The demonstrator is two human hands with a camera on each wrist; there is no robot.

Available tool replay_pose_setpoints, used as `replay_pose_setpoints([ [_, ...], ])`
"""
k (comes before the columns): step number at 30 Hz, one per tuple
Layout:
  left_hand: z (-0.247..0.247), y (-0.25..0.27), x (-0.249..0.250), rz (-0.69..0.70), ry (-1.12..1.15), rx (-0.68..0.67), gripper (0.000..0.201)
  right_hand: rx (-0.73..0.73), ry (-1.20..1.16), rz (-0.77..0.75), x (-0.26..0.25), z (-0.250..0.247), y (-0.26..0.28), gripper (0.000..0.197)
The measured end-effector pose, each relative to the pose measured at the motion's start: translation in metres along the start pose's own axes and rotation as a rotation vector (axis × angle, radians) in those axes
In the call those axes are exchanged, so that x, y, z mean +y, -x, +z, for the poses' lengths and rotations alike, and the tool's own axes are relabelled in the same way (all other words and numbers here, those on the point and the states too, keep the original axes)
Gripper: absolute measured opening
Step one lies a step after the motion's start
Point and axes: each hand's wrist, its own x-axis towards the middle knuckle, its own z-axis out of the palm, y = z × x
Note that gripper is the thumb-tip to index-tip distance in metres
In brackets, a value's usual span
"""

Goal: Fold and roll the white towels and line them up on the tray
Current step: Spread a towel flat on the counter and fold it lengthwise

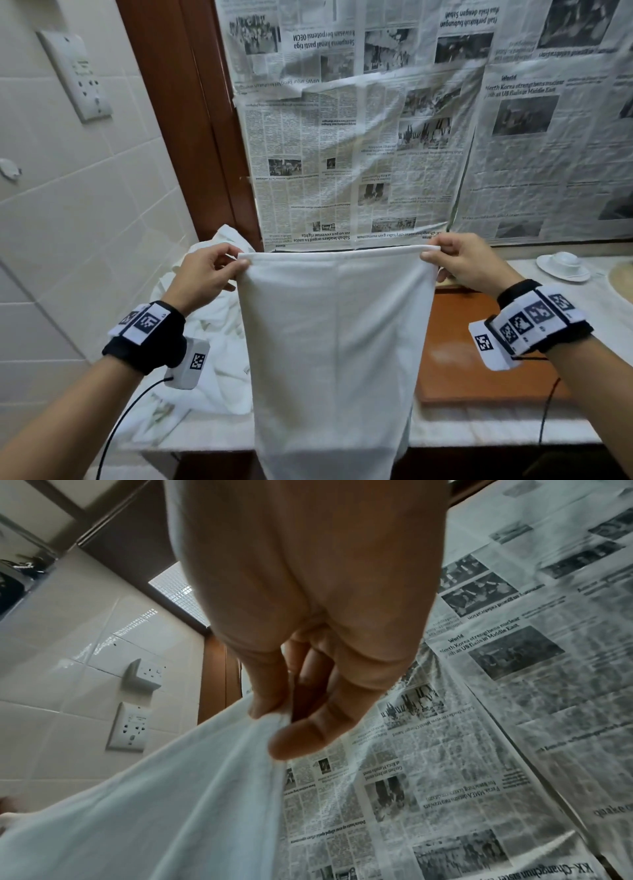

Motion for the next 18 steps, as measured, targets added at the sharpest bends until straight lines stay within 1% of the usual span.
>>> replay_pose_setpoints([
  [2, 0.003, -0.003, -0.007, 0.009, -0.075, -0.018, 0.006, -0.014, -0.018, -0.006, 0.007, 0.004, -0.006, 0.010],
  [4, 0.007, -0.007, -0.014, -0.011, -0.098, 0.003, 0.007, -0.020, -0.038, -0.008, 0.012, 0.011, -0.014, 0.011],
  [7, 0.012, -0.017, -0.028, -0.080, -0.083, 0.017, 0.011, -0.005, -0.059, 0.006, 0.020, 0.025, -0.028, 0.011],
  [10, 0.017, -0.033, -0.045, -0.125, -0.037, 0.019, 0.010, 0.001, -0.014, 0.048, 0.031, 0.039, -0.049, 0.015],
  [13, 0.021, -0.060, -0.062, -0.127, -0.039, 0.011, 0.008, 0.003, 0.017, 0.130, 0.045, 0.048, -0.079, 0.017],
  [16, 0.027, -0.095, -0.078, -0.116, -0.024, 0.009, 0.006, 0.023, 0.023, 0.175, 0.059, 0.059, -0.115, 0.021],
  [18, 0.034, -0.121, -0.092, -0.150, 0.017, -0.003, 0.006, 0.035, 0.039, 0.214, 0.068, 0.067, -0.139, 0.024],
])
